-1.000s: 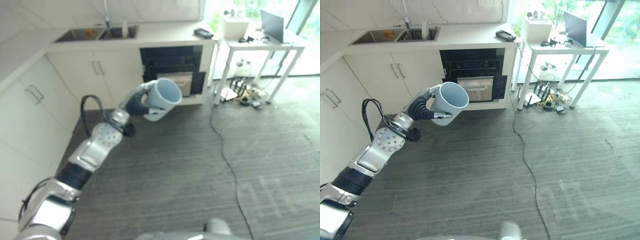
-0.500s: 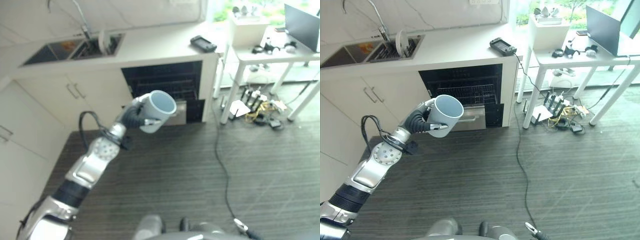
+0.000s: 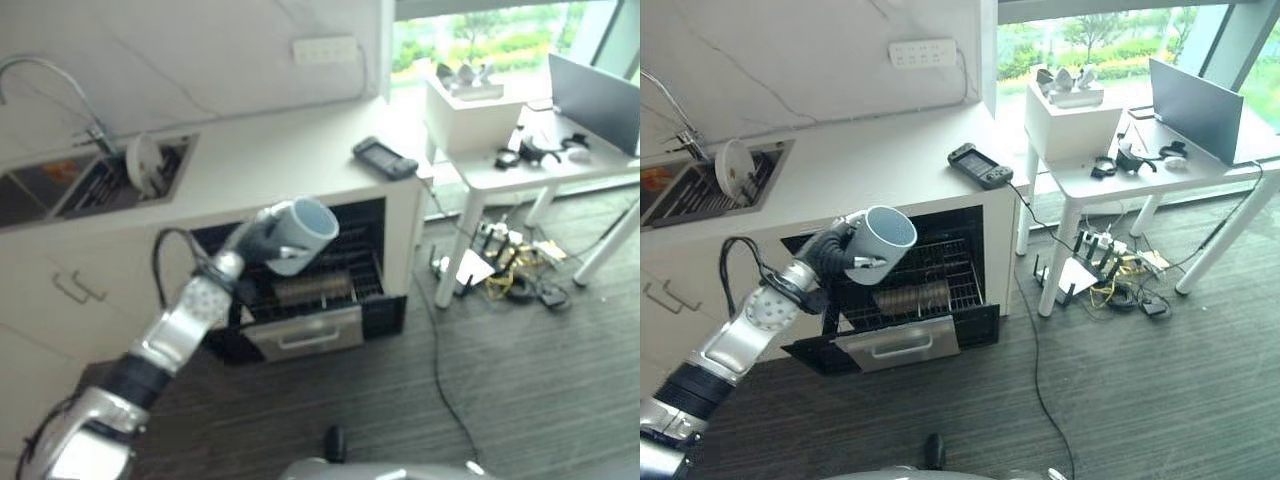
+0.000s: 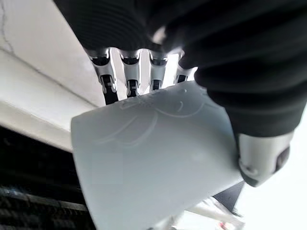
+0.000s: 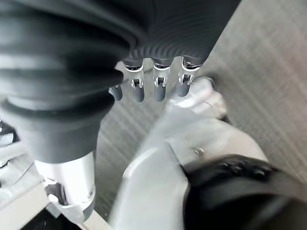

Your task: Place the dishes in the dishwasher.

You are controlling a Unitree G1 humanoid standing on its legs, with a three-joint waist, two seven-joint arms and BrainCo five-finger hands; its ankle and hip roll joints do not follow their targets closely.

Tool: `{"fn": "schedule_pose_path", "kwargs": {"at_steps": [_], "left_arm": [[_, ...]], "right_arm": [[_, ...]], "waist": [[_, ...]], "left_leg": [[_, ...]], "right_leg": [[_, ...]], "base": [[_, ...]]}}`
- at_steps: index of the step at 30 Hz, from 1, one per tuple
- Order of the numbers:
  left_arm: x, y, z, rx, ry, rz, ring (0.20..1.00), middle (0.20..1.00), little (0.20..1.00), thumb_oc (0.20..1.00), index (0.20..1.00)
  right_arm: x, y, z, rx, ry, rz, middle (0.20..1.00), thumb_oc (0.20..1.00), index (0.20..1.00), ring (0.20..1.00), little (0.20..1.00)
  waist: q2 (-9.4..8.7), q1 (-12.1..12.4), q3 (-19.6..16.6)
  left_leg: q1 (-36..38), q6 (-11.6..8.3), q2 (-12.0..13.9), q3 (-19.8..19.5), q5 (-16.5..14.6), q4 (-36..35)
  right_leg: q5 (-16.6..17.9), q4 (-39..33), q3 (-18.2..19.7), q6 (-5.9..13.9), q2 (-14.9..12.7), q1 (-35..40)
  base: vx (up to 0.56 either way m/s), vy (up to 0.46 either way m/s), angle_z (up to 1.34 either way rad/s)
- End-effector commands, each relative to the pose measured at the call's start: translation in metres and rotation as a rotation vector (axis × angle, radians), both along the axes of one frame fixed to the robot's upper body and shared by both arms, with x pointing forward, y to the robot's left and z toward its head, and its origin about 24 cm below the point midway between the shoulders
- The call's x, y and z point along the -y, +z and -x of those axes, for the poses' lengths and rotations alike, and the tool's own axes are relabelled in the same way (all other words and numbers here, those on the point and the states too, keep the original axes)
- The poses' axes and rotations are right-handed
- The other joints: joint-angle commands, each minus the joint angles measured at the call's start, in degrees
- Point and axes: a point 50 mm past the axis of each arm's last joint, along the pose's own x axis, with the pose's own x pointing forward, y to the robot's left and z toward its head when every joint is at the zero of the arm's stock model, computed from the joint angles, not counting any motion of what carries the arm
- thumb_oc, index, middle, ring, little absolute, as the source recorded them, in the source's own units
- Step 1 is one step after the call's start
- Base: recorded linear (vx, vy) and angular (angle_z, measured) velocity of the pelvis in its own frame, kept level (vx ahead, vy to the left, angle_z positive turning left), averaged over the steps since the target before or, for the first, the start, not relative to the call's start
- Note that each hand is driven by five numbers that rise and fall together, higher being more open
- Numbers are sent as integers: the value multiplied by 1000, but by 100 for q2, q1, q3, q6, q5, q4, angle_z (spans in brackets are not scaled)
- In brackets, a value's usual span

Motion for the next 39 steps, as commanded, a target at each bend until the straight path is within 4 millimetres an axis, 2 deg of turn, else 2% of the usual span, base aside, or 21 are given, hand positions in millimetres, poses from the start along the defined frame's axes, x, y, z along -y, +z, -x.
{"fn": "schedule_pose_path", "kwargs": {"at_steps": [1, 8, 14, 15, 17, 18, 19, 21, 23, 25, 26, 29, 31, 32, 34, 35, 36, 39], "left_arm": [[7, 62, -4, 256, -50, 46, 200, 200, 200, 200, 200], [12, 64, -3, 255, -76, 38, 200, 200, 200, 200, 200], [13, 63, -5, 240, -77, 31, 200, 200, 200, 200, 200], [16, 61, -5, 235, -84, 30, 200, 200, 200, 200, 200], [19, 58, -3, 238, -89, 32, 200, 200, 200, 200, 200], [14, 58, 0, 242, -68, 37, 200, 200, 200, 200, 200], [10, 60, 2, 249, -64, 45, 200, 200, 200, 200, 200], [18, 68, 1, 264, -111, 48, 200, 200, 200, 200, 200], [31, 69, -3, 265, -148, 42, 200, 200, 200, 200, 200], [35, 73, -8, 262, -159, 32, 200, 200, 200, 200, 200], [30, 74, -14, 243, -123, 23, 200, 200, 200, 200, 200], [22, 72, -14, 231, -87, -1, 200, 200, 200, 200, 200], [22, 74, -14, 241, -83, -6, 200, 200, 200, 200, 200], [23, 75, -12, 242, -87, -11, 200, 200, 200, 200, 200], [18, 74, -9, 242, -75, -31, 200, 200, 200, 200, 200], [15, 73, -8, 242, -71, -41, 200, 200, 200, 200, 200], [11, 72, -6, 244, -66, -55, 200, 200, 200, 200, 200], [14, 66, -4, 236, -60, -39, 200, 200, 200, 200, 200]], "right_arm": [[12, 4, -14, 44, 56, 41, 1000, 1000, 1000, 1000, 1000], [13, 5, -17, 62, 21, 51, 1000, 1000, 1000, 1000, 1000], [12, 4, -12, 39, 29, 38, 1000, 1000, 1000, 1000, 1000], [13, 4, -9, 31, 32, 38, 1000, 1000, 1000, 1000, 1000], [17, 5, -10, 19, 53, 49, 1000, 1000, 1000, 1000, 1000], [26, 8, -15, 13, 86, 77, 1000, 1000, 1000, 1000, 1000], [36, 11, -21, 21, 60, 109, 1000, 1000, 1000, 1000, 1000], [47, 16, -26, 47, -25, 125, 1000, 1000, 1000, 1000, 1000], [48, 16, -29, 70, -98, 129, 1000, 1000, 1000, 1000, 1000], [39, 13, -24, 69, -134, 109, 1000, 1000, 1000, 1000, 1000], [31, 9, -16, 47, -128, 88, 1000, 1000, 1000, 1000, 1000], [26, 8, -21, 54, -70, 84, 1000, 1000, 1000, 1000, 1000], [25, 8, -24, 47, -53, 86, 1000, 1000, 1000, 1000, 1000], [25, 8, -24, 48, -56, 79, 1000, 1000, 1000, 1000, 1000], [19, 7, -30, 62, -39, 58, 1000, 1000, 1000, 1000, 1000], [16, 6, -32, 69, -27, 48, 1000, 1000, 1000, 1000, 1000], [11, 5, -33, 69, -7, 37, 1000, 1000, 1000, 1000, 1000], [9, 4, -27, 53, -9, 30, 1000, 1000, 1000, 1000, 1000]], "waist": [[-3, 136, 129], [-147, 316, 91], [-197, 321, 58], [-218, 303, 80], [-320, 287, 172], [-366, 366, 282], [-310, 375, 336], [-209, 311, 390], [-210, 310, 428], [-292, 283, 448], [-327, 287, 395], [-373, 347, 351], [-416, 296, 330], [-460, 278, 330], [-564, 292, 347], [-587, 279, 350], [-587, 250, 349], [-582, 212, 336]], "left_leg": [[6, -616, 500, -4, -497, 99], [-51, -586, 481, -23, -534, 59], [-93, -640, 567, 104, -529, 149], [-137, -661, 583, 89, -553, 332], [-340, -655, 502, -175, -877, 1186], [-545, -635, 387, -749, -1107, 1851], [-543, -680, 588, -712, -1088, 1650], [-534, -851, 987, -192, -736, 1142], [-416, -831, 884, -188, -694, 877], [-408, -727, 715, -35, -833, 954], [-229, -482, 496, 122, -954, 893], [-36, -368, 421, 383, -1018, 782], [-1, -374, 410, 369, -1111, 800], [21, -363, 389, 340, -1158, 794], [170, -366, 413, 389, -1264, 699], [245, -359, 439, 407, -1300, 655], [318, -337, 517, 418, -1332, 650], [264, -392, 691, 360, -1393, 1032]], "right_leg": [[787, -916, -194, -144, 260, 243], [947, -1258, -345, -50, 201, 353], [834, -1213, -352, -122, 266, 439], [819, -1169, -303, -163, 281, 439], [838, -1034, -169, -226, 227, 366], [827, -864, 16, -252, 160, 252], [761, -713, 30, -225, 138, 151], [702, -680, -198, -158, 82, 152], [858, -854, -340, 86, -158, 308], [1009, -884, -468, 210, -444, 332], [1127, -464, -619, 167, -576, 194], [1340, -238, -895, 169, -610, 37], [1407, -758, -567, 167, -401, -141], [1616, -1024, -427, 211, -331, -269], [2006, -1339, -502, 297, -274, -522], [2069, -1380, -476, 299, -213, -622], [1945, -1270, -369, 266, -68, -712], [1553, -1020, -320, 138, 85, -582]], "base": [[-48, 66, -5], [-32, -6, 3], [-25, -13, -1], [-15, 36, 11], [-22, 124, 14], [-36, 314, 14], [-40, 340, 4], [-14, 459, -35], [68, 490, 29], [146, 573, 58], [199, 630, 0], [146, 235, -53], [133, -77, -43], [132, -200, -20], [193, -329, 19], [246, -428, 24], [220, -389, 19], [227, -384, 32]]}}
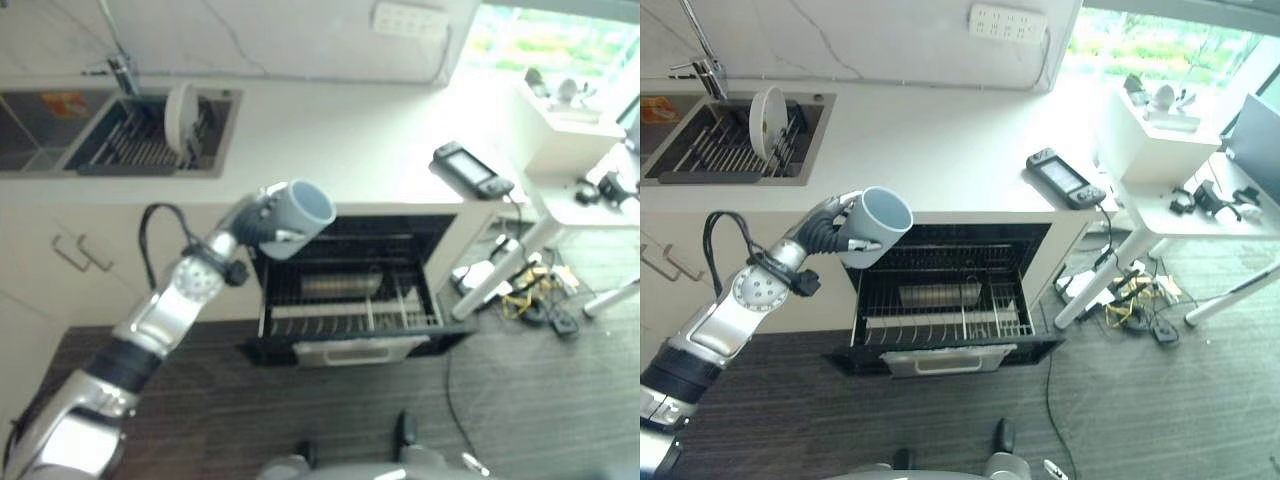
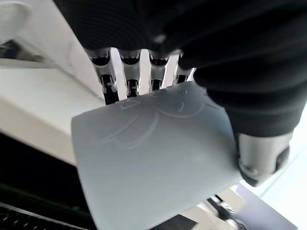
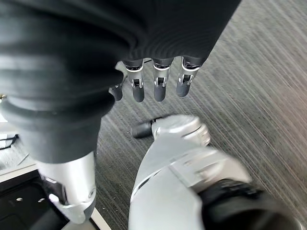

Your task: Place the dishes in the dishwasher.

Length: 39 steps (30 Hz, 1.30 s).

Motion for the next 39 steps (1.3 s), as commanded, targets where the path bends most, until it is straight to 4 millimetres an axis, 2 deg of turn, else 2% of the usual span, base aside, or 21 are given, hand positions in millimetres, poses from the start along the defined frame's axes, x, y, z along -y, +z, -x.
{"fn": "schedule_pose_path", "kwargs": {"at_steps": [1, 2, 3, 4, 5, 6, 7, 8, 12, 18, 25, 27, 30, 31, 32, 36, 37, 38, 39], "left_arm": [[26, 50, -3, 251, -88, 37, 200, 200, 200, 200, 200], [28, 46, 0, 241, -88, 53, 200, 200, 200, 200, 200], [27, 45, 2, 236, -93, 66, 200, 200, 200, 200, 200], [29, 43, 4, 231, -110, 87, 200, 200, 200, 200, 200], [34, 44, 3, 238, -130, 99, 200, 200, 200, 200, 200], [47, 43, -2, 247, -152, 103, 200, 200, 200, 200, 200], [45, 45, -6, 252, -143, 93, 200, 200, 200, 200, 200], [34, 48, -9, 246, -109, 85, 200, 200, 200, 200, 200], [29, 53, -9, 245, -101, 75, 200, 200, 200, 200, 200], [28, 54, -9, 241, -103, 69, 200, 200, 200, 200, 200], [28, 51, -11, 237, -107, 60, 200, 200, 200, 200, 200], [23, 54, -9, 234, -113, 57, 200, 200, 200, 200, 200], [20, 52, -7, 215, -116, 94, 200, 200, 200, 200, 200], [19, 51, -6, 202, -115, 133, 200, 200, 200, 200, 200], [16, 47, -4, 180, -107, 202, 200, 200, 200, 200, 200], [2, 30, 0, 136, -31, 472, 200, 200, 200, 200, 200], [1, 25, 1, 134, -11, 515, 200, 200, 200, 200, 200], [0, 18, 1, 144, 21, 580, 200, 200, 200, 200, 200], [-1, 16, 1, 150, 34, 617, 200, 200, 200, 200, 200]], "right_arm": [[17, 5, -12, 5, 68, 56, 1000, 1000, 1000, 1000, 1000], [22, 6, -12, -6, 59, 75, 1000, 1000, 1000, 1000, 1000], [29, 9, -11, -5, 35, 86, 1000, 1000, 1000, 1000, 1000], [39, 11, -9, 9, -21, 107, 1000, 1000, 1000, 1000, 1000], [46, 14, -10, 23, -58, 123, 1000, 1000, 1000, 1000, 1000], [53, 17, -19, 71, -155, 153, 1000, 1000, 1000, 1000, 1000], [54, 17, -19, 84, -171, 155, 1000, 1000, 1000, 1000, 1000], [55, 17, -15, 69, -157, 161, 1000, 1000, 1000, 1000, 1000], [57, 17, -2, 53, -200, 178, 1000, 1000, 1000, 1000, 1000], [60, 17, 8, 43, -236, 196, 1000, 1000, 1000, 1000, 1000], [80, 28, -3, 161, -396, 302, 1000, 1000, 1000, 1000, 1000], [106, 48, -28, 343, -502, 413, 1000, 1000, 1000, 1000, 1000], [122, 67, -52, 477, -527, 467, 1000, 1000, 1000, 1000, 1000], [126, 78, -65, 544, -524, 488, 1000, 1000, 1000, 1000, 1000], [127, 99, -92, 657, -510, 507, 1000, 1000, 1000, 1000, 1000], [118, 156, -136, 969, -449, 526, 1000, 1000, 1000, 1000, 1000], [112, 171, -146, 1044, -410, 530, 1000, 1000, 1000, 1000, 1000], [98, 197, -163, 1163, -336, 526, 1000, 1000, 1000, 1000, 1000], [90, 211, -171, 1232, -285, 527, 1000, 1000, 1000, 1000, 1000]], "waist": [[304, -112, 5], [294, -82, 79], [304, -49, 153], [396, -51, 187], [494, -77, 192], [669, -234, 114], [713, -288, 61], [721, -316, -23], [679, -323, -169], [604, -351, -222], [575, -411, -242], [536, -440, -239], [516, -458, -247], [507, -478, -250], [488, -515, -250], [448, -691, -302], [446, -730, -316], [440, -820, -340], [440, -869, -356]], "left_leg": [[-416, -3, 598, -162, -279, 974], [-703, -80, 631, -323, -5, 1883], [-1027, -85, 604, -462, 78, 2383], [-1048, -236, 701, -340, 221, 1622], [-1045, -367, 811, -129, 534, 918], [-676, -398, 805, -94, 595, 196], [-484, -430, 795, -1, 621, -63], [-294, -402, 756, 52, 589, -263], [-265, -386, 753, 103, 470, -337], [-253, -368, 794, 163, 406, -337], [-206, -397, 852, 227, 381, -337], [-170, -403, 856, 233, 350, -337], [-141, -410, 863, 244, 338, -337], [-132, -412, 865, 252, 331, -337], [-117, -411, 867, 265, 326, -337], [-62, -396, 883, 360, 299, -337], [-41, -386, 885, 392, 291, -337], [0, -376, 893, 470, 286, -337], [25, -372, 900, 525, 282, -337]], "right_leg": [[-416, 357, 168, -24, 210, 198], [-598, 464, 215, -246, 325, 324], [-654, 459, 177, -364, 379, 438], [-677, 343, 14, -337, 408, 610], [-717, 247, -131, -299, 381, 722], [-741, 198, -180, -219, 288, 685], [-667, 89, -253, -133, 229, 708], [-565, -78, -231, -25, 174, 760], [-422, -325, -310, 69, 124, 793], [-406, -384, -272, 90, 125, 765], [-405, -407, -226, 94, 157, 791], [-409, -407, -243, 108, 147, 815], [-404, -407, -255, 110, 144, 833], [-402, -407, -245, 107, 145, 833], [-401, -407, -237, 99, 147, 838], [-408, -407, -149, 76, 157, 823], [-409, -407, -118, 69, 163, 818], [-405, -407, -65, 65, 165, 805], [-399, -407, -31, 64, 164, 793]], "base": [[276, -407, 37], [278, -413, 41], [259, -226, 34], [208, 42, 53], [232, 388, 38], [170, 448, 32], [204, 430, 23], [141, 183, 0], [73, 47, -51], [-3, -22, 16], [-7, -18, -2], [-22, -54, -14], [-1, -13, -4], [-1, -36, -1], [-9, -39, -2], [-6, -24, -7], [9, -5, -10], [9, -1, -25], [17, 11, -23]]}}
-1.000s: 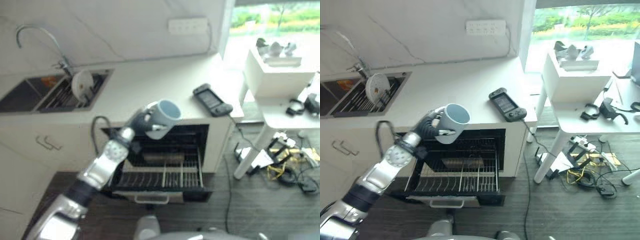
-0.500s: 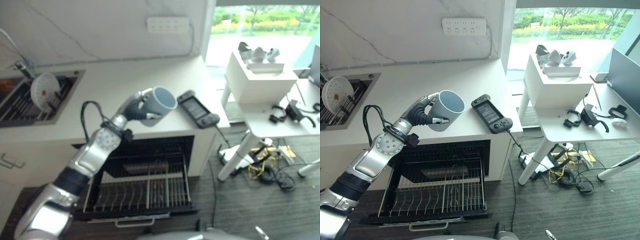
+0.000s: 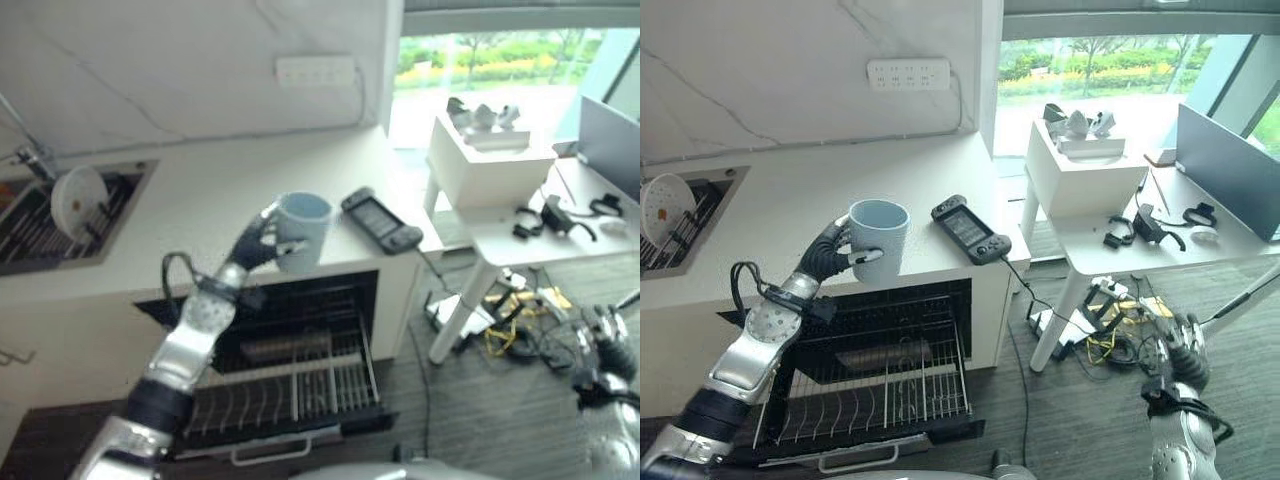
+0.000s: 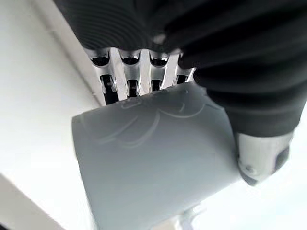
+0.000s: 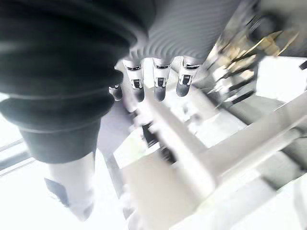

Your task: Place the dishes in the dishwasher.

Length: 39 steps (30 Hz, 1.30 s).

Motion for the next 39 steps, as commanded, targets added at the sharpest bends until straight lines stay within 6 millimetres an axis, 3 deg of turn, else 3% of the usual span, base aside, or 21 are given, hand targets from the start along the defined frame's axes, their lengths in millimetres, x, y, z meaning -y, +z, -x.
{"fn": "schedule_pose_path", "kwargs": {"at_steps": [1, 4, 6, 10, 15, 21, 27, 39], "left_arm": [[-13, 44, -15, 216, 49, 25, 200, 200, 200, 200, 200], [-11, 43, -15, 239, 97, 75, 200, 200, 200, 200, 200], [0, 41, -15, 281, 132, 119, 200, 200, 200, 200, 200], [15, 44, -10, 344, 162, 76, 200, 200, 200, 200, 200], [38, 50, -6, 448, 134, -53, 200, 200, 200, 200, 200], [46, 48, -3, 500, 176, -176, 200, 200, 200, 200, 200], [56, 37, -6, 468, 168, -264, 200, 200, 200, 200, 200], [80, 39, -5, 504, 107, -278, 200, 200, 200, 200, 200]], "right_arm": [[-3, 24, -18, 86, 49, 131, 1000, 1000, 1000, 1000, 1000], [-20, 53, -28, 208, 168, 194, 1000, 1000, 1000, 1000, 1000], [-53, 80, -38, 321, 366, 245, 1000, 1000, 1000, 1000, 1000], [-96, 97, -43, 392, 628, 286, 1000, 1000, 1000, 1000, 1000], [-134, 109, -49, 443, 790, 344, 1000, 1000, 1000, 1000, 1000], [-153, 119, -60, 444, 824, 395, 1000, 1000, 1000, 1000, 1000], [-170, 137, -77, 438, 748, 497, 1000, 1000, 1000, 1000, 1000], [-209, 144, -94, 390, 830, 452, 1000, 1000, 1000, 1000, 1000]], "waist": [[-274, -218, -150], [-249, -307, -201], [-211, -392, -227], [-197, -358, -246], [-232, -118, -233], [-285, 178, -228], [-314, 403, -238], [-346, 657, -234]], "left_leg": [[-88, 56, 87, 213, -263, 26], [-38, 79, 82, 357, -293, 26], [21, 121, 56, 486, -307, 26], [39, 141, 15, 460, -324, 26], [10, 157, -38, 264, -349, 26], [-38, 146, -61, 64, -349, 26], [-87, 137, -80, -104, -346, 26], [-130, 163, -137, -388, -356, 26]], "right_leg": [[-292, 6, 210, 585, -508, 161], [-276, 6, 319, 596, -517, 116], [-232, 6, 502, 604, -517, 65], [-192, 6, 640, 623, -520, 27], [-182, 6, 614, 628, -530, 63], [-193, 6, 425, 609, -550, 143], [-214, 6, 283, 580, -560, 203], [-243, 6, 176, 572, -588, 296]], "base": [[19, 21, -34], [26, 34, -61], [37, 56, -47], [22, 24, -30], [10, 1, 6], [-3, -11, 19], [-8, -14, 20], [8, -1, 8]]}}
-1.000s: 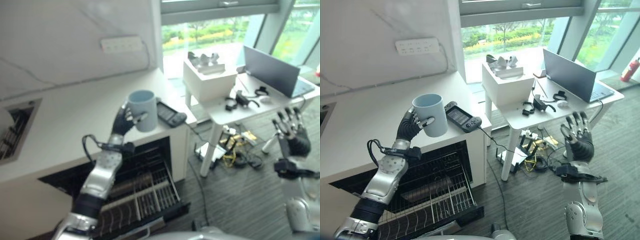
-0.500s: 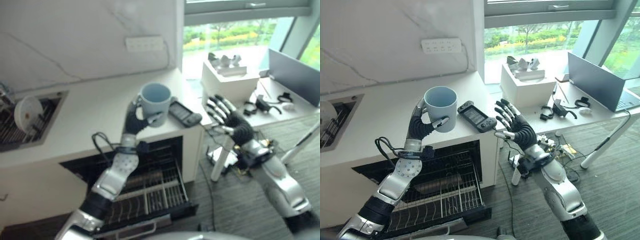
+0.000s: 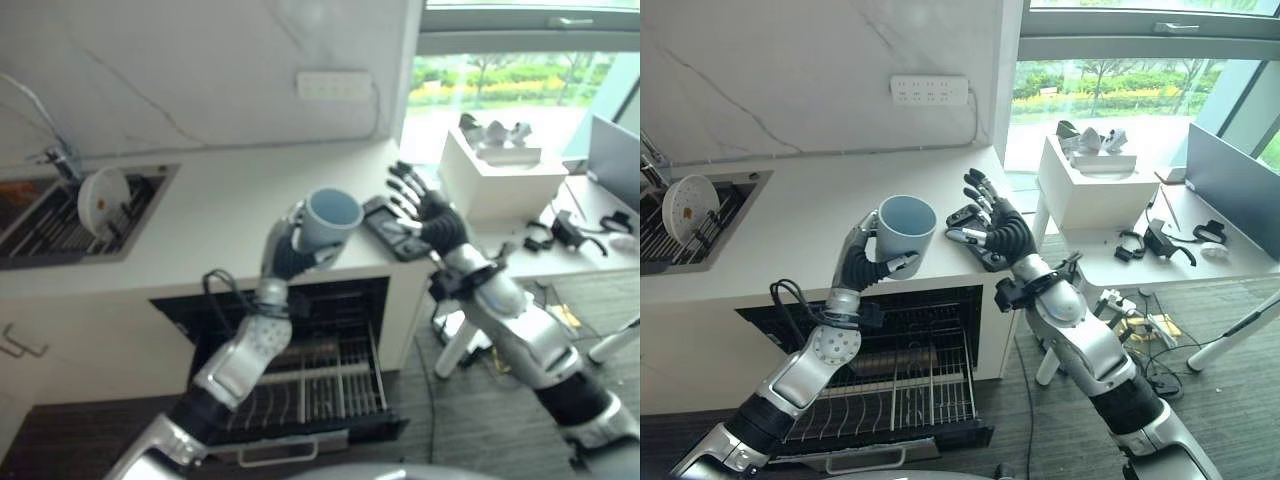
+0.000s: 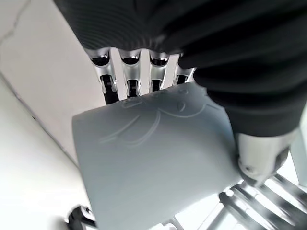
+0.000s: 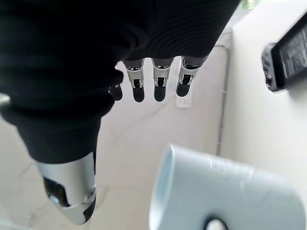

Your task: Place the dishes in the dishwasher.

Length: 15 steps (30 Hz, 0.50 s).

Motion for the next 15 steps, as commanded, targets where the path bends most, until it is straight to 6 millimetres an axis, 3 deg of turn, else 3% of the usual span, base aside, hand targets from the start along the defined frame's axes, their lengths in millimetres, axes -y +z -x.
{"fn": "schedule_pose_path", "kwargs": {"at_steps": [1, 7, 15], "left_arm": [[8, 42, -16, 208, -30, -49, 200, 200, 200, 200, 200], [19, 49, -17, 233, -73, -51, 200, 200, 200, 200, 200], [23, 50, -15, 233, -106, -48, 200, 200, 200, 200, 200]], "right_arm": [[-12, 31, -8, 89, 29, -69, 1000, 1000, 1000, 1000, 1000], [-31, 16, -11, -9, 83, -47, 1000, 1000, 1000, 1000, 1000], [-38, 5, -13, -62, 107, -23, 1000, 1000, 1000, 1000, 1000]], "waist": [[-290, 85, 6], [-299, 130, 2], [-302, 167, 19]], "left_leg": [[-142, 57, 4, -467, -272, 28], [-143, 54, 17, -494, -264, 28], [-158, 51, 25, -507, -244, 28]], "right_leg": [[-326, 7, 64, 474, -461, 340], [-351, 7, 23, 473, -474, 373], [-345, 7, -23, 483, -505, 382]], "base": [[5, 4, 6], [-1, 0, 8], [-4, 0, 1]]}}
